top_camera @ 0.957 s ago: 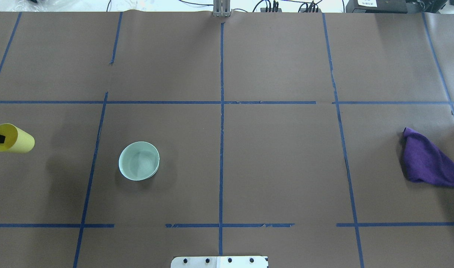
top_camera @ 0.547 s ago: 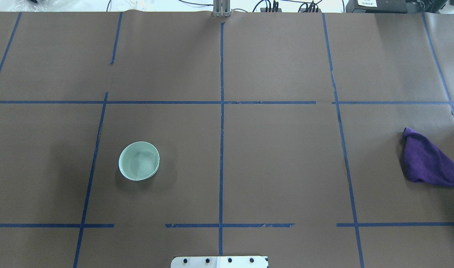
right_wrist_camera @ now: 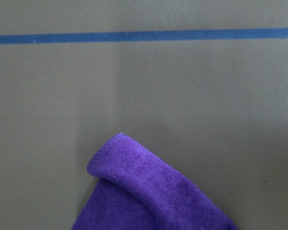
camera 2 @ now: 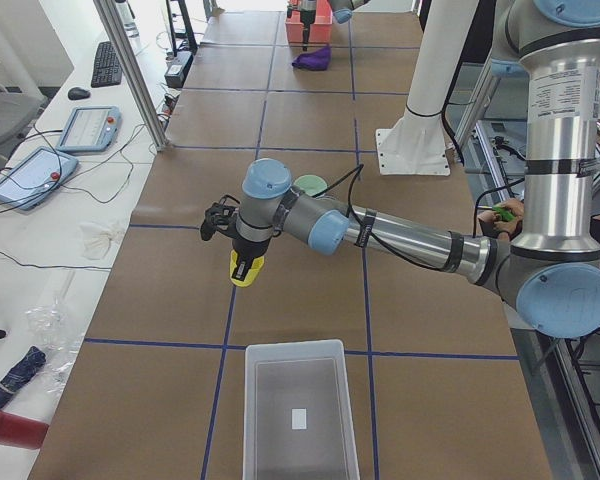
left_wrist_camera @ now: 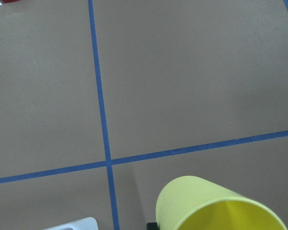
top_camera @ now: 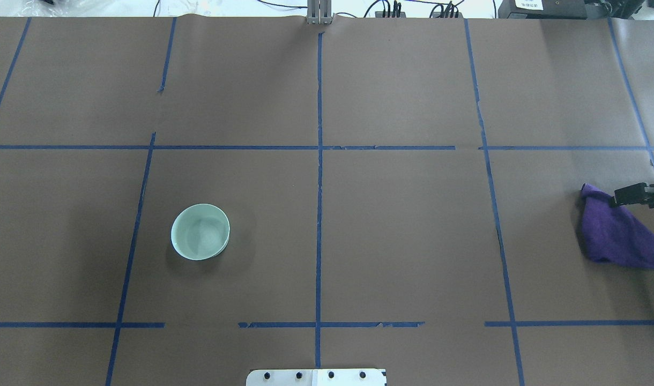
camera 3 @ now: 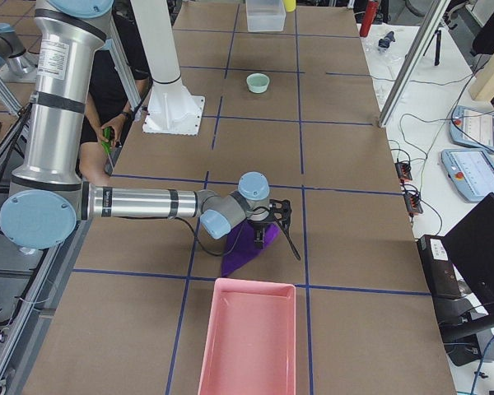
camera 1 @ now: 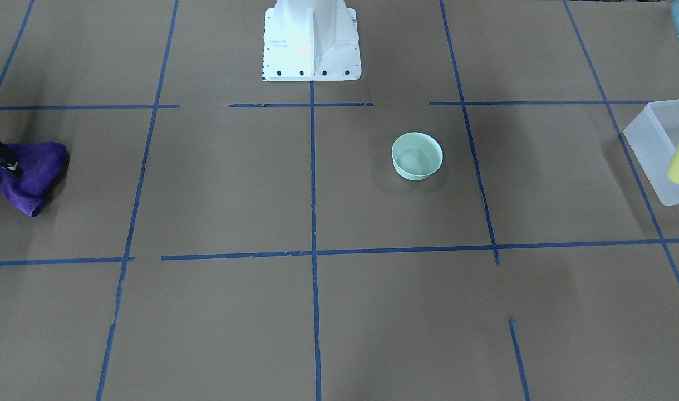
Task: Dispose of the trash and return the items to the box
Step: 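Carry the yellow cup toward the clear bin while the right gripper reaches the purple cloth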
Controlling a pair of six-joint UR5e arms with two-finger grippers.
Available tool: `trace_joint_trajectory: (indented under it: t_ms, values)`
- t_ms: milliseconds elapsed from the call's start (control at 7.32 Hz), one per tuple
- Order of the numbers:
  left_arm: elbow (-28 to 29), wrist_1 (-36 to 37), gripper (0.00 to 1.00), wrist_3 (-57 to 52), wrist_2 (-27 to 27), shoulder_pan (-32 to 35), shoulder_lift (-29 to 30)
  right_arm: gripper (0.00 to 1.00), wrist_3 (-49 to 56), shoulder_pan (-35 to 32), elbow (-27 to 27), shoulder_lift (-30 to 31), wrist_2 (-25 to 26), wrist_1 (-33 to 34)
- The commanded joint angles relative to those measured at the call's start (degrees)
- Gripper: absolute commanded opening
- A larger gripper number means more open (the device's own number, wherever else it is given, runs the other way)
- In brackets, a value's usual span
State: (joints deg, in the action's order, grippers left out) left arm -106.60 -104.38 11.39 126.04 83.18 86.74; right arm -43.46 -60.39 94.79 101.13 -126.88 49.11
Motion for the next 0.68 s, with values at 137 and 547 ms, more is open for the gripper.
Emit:
trace_joint_trajectory:
  t_ms: [137,547]
  values:
    - [2.4,0.1,0.00,-10.2,-0.1,6.2,0.0,1.00,-1.4,4.8,-1.5,-0.3,1.9,-1.6]
    - [6.7,-0.1,0.00,-17.3,-4.4,10.1,0.4,0.01,-1.4,4.7,-1.8,-0.9,1.9,-0.8]
